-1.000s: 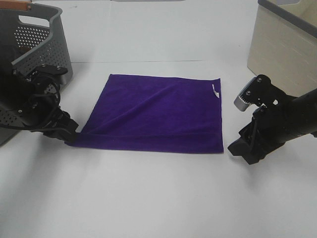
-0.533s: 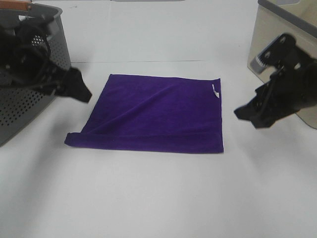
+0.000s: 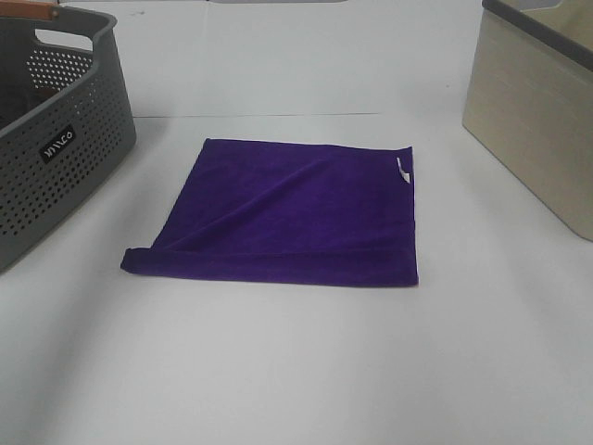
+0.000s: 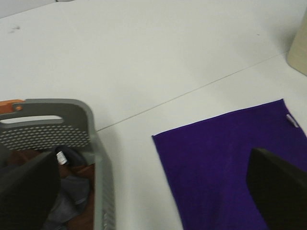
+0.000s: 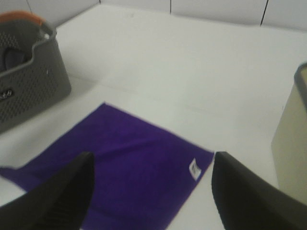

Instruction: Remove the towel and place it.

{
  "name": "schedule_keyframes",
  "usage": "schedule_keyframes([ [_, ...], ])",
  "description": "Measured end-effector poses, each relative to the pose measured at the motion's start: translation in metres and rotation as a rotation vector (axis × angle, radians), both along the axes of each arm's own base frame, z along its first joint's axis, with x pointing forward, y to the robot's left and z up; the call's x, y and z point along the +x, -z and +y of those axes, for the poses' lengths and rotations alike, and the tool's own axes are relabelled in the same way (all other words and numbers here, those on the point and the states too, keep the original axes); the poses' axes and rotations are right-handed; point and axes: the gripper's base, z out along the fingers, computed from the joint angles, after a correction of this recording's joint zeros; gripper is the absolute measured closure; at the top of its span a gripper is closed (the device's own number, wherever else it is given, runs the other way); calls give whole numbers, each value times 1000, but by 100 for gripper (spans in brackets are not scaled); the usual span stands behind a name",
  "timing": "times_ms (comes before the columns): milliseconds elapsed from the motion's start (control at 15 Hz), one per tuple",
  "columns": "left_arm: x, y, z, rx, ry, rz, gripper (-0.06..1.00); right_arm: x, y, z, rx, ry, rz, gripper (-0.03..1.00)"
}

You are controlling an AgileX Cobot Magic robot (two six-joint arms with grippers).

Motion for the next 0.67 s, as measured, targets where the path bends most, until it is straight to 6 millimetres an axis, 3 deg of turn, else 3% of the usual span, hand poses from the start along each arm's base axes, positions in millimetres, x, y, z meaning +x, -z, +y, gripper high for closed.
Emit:
schedule_keyframes([
  [200,-33,-17,17,72,-91,66,-4,-28,6,-18,-191,87,342,35],
  [267,-41,-21,20,76,-102,79,-4,-34,6,-21,-221,97,370,35],
  [333,-68,-26,28,92,-122,109,-4,-59,4,-26,-278,97,412,35],
  [400,-82,-26,31,95,-130,107,-4,-76,3,-27,-279,101,383,35],
  [667,-148,10,46,75,-160,168,-4,-144,25,-32,-255,130,282,35],
])
